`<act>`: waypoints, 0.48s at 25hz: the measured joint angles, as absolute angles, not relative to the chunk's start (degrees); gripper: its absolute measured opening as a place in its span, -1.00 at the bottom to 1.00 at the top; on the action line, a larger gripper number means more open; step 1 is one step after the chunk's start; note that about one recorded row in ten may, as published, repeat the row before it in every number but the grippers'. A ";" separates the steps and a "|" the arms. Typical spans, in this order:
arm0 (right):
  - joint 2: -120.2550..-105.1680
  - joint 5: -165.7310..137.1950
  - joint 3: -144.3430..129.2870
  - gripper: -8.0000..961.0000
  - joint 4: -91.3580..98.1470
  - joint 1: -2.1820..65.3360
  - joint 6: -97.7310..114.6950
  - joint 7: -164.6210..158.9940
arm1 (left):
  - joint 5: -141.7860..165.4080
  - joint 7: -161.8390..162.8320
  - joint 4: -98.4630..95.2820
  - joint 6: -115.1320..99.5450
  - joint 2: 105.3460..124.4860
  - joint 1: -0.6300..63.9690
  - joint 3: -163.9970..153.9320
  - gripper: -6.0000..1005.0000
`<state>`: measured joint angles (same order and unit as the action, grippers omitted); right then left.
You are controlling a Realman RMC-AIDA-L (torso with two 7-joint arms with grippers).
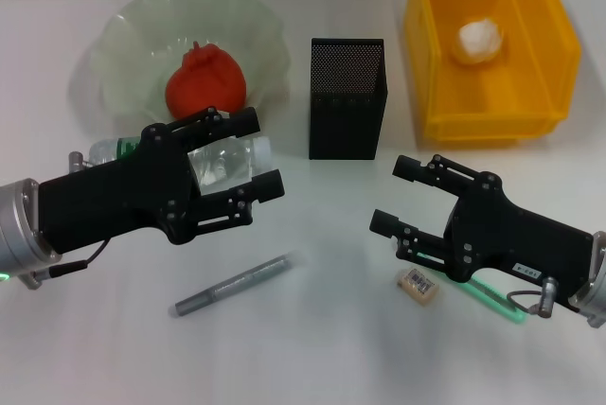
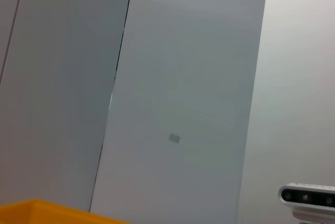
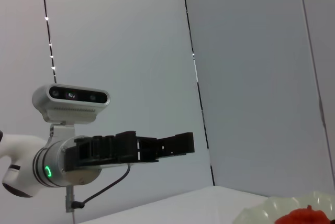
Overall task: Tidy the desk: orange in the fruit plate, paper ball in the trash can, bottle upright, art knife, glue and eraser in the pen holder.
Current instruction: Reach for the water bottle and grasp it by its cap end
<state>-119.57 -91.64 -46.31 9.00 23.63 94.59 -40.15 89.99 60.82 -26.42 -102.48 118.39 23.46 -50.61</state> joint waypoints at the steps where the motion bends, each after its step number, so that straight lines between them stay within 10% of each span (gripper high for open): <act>1: -119.57 -91.64 -46.31 0.50 9.00 23.63 94.59 -40.15 | 90.00 60.83 -26.46 -102.48 118.38 23.46 -50.61 0.56; 12: -119.62 -91.46 -45.68 0.50 8.22 22.71 94.51 -40.30 | 94.02 80.01 -39.77 -99.99 118.09 24.42 -51.20 0.55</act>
